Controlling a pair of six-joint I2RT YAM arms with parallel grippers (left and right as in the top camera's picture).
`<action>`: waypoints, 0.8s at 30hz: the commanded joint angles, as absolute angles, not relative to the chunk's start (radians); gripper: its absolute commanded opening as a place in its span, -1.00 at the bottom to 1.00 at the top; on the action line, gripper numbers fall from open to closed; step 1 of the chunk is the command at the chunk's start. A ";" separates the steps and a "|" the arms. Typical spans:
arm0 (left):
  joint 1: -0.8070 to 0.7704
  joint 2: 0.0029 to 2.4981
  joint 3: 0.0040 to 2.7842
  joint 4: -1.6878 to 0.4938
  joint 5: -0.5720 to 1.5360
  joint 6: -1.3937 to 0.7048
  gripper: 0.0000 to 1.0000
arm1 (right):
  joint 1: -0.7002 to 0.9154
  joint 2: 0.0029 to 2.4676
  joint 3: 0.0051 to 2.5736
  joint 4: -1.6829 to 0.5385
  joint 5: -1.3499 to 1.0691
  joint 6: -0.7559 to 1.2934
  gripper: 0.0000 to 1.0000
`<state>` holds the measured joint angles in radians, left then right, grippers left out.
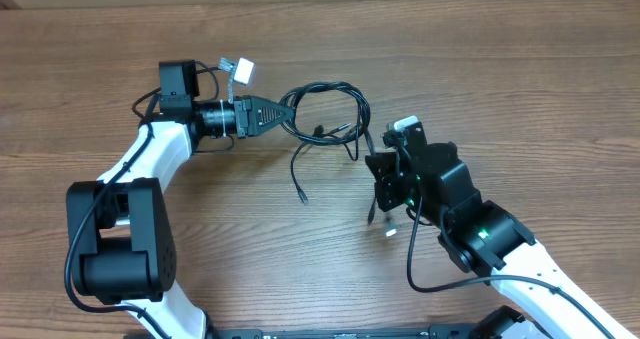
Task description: Untangle cables
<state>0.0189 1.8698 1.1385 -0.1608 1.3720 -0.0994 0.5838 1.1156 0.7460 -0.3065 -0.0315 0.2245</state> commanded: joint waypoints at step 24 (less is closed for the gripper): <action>0.012 1.860 1.147 -0.168 1.380 -0.059 -0.92 | 0.436 1.293 0.749 -0.183 -0.392 0.507 0.02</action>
<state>0.0128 1.8698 1.1385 -0.1646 1.3678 -0.0933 0.4492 1.2640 0.7456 -0.2016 -0.2607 0.4862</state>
